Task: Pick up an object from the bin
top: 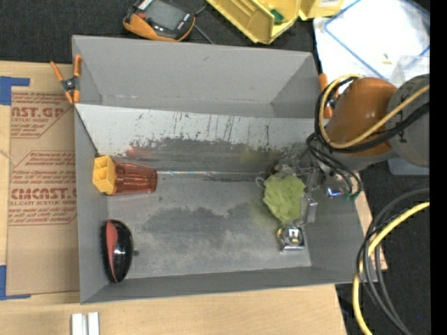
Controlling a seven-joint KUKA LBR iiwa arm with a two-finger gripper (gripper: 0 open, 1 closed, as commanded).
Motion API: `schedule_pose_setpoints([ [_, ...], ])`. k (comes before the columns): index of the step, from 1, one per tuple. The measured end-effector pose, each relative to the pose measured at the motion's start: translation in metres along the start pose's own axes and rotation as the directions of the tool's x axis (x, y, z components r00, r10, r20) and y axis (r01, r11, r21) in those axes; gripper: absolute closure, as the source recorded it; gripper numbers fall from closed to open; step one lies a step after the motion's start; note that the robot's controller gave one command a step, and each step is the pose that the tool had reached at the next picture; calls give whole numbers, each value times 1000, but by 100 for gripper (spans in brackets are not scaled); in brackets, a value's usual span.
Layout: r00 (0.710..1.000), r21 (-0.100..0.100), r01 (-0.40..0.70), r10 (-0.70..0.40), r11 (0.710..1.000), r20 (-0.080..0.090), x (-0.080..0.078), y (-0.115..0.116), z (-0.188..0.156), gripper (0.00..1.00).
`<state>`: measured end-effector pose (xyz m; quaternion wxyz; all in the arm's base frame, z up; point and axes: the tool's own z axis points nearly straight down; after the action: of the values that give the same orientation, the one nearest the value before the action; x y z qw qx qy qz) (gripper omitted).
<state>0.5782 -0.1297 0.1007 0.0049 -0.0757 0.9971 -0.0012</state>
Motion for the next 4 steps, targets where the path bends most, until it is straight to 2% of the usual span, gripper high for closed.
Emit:
schedule_pose_setpoints([
  [1,998,-1,-62,62,998,0,2,4,-1,0],
  [2,964,0,-266,266,964,2,-2,20,13,0],
  [3,997,-2,-72,72,997,7,-2,17,20,0],
  [4,990,0,-142,142,990,5,-10,23,11,0],
])
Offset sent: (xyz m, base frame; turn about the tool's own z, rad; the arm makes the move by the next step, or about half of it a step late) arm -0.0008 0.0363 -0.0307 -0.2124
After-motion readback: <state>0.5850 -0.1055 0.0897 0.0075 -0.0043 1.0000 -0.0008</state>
